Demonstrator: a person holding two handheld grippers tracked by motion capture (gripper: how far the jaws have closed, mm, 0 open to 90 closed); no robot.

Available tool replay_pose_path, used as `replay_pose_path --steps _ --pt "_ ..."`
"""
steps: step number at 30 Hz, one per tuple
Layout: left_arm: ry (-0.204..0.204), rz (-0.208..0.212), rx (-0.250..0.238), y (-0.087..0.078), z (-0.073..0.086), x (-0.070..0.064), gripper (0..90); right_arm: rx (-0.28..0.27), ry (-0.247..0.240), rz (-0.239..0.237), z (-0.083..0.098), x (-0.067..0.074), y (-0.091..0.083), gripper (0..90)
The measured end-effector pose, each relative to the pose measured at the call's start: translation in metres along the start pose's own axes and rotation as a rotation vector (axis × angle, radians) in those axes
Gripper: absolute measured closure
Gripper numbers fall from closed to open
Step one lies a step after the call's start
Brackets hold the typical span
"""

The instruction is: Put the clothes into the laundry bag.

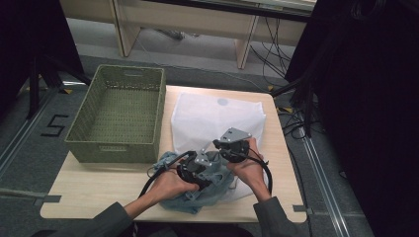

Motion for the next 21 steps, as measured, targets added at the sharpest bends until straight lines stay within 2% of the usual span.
replay_pose_path --steps 1,2,3,4,5,6,7,8,9,11,13,15,17,19,20,21 --pt "0.015 -0.013 0.01 0.001 -0.001 0.005 54.6 -0.007 -0.022 -0.014 -0.002 0.006 -0.002 90.0" --pt "-0.068 -0.001 -0.077 0.008 -0.006 0.0 52.5 0.0 -0.018 -0.018 -0.002 0.01 -0.004 90.0" --pt "-0.041 -0.006 -0.038 0.006 -0.004 0.005 49.9 -0.007 -0.031 -0.023 -0.003 0.012 -0.005 90.0" --pt "-0.056 -0.006 -0.04 0.003 -0.005 0.003 45.7 -0.001 -0.021 -0.015 -0.003 0.014 -0.007 90.0" --pt "-0.153 0.016 -0.142 0.007 -0.012 -0.005 40.2 -0.006 -0.036 -0.026 -0.003 0.014 -0.008 90.0" --pt "-0.102 0.055 -0.081 0.0 -0.009 -0.005 34.9 -0.013 -0.037 -0.022 -0.003 0.014 -0.008 90.0" --pt "-0.082 0.067 -0.072 -0.006 -0.01 -0.006 30.3 -0.005 -0.019 -0.018 -0.002 0.012 -0.009 90.0" --pt "-0.097 0.079 -0.106 -0.011 -0.013 -0.009 25.9 -0.01 -0.01 -0.016 0.0 0.009 -0.01 90.0" --pt "-0.094 0.086 -0.112 -0.018 -0.015 -0.009 25.9 -0.01 -0.01 -0.016 0.0 0.009 -0.01 90.0" --pt "-0.113 0.12 -0.144 -0.031 -0.02 -0.009 22.3 -0.016 -0.002 -0.007 0.0 0.006 -0.009 90.0" --pt "-0.139 0.145 -0.202 -0.048 -0.027 -0.005 22.0 -0.015 -0.014 -0.008 0.0 0.005 -0.009 90.0" --pt "-0.144 0.126 -0.234 -0.059 -0.032 0.002 22.0 -0.015 -0.005 0.0 0.0 0.005 -0.008 90.0" --pt "-0.139 0.085 -0.255 -0.07 -0.036 0.013 22.5 -0.017 0.005 0.002 -0.001 0.004 -0.007 90.0" --pt "-0.106 -0.016 -0.249 -0.075 -0.037 0.027 27.3 -0.015 0.011 0.003 -0.002 0.004 -0.007 90.0" --pt "-0.071 -0.065 -0.213 -0.074 -0.034 0.036 29.5 -0.022 -0.004 0.005 -0.002 0.003 -0.007 90.0" --pt "-0.083 -0.067 -0.204 -0.071 -0.032 0.04 31.8 -0.019 0.01 0.006 -0.003 0.004 -0.008 90.0"
Point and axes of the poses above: each handheld gripper's, and its own axes: y roughly forward along the jaws, z roughly out of its underside, x roughly to its left, the point moved 7 cm from there along y, roughly forward along the jaws, and after that the axes turned 5 degrees about z, right-handed, at the moved point
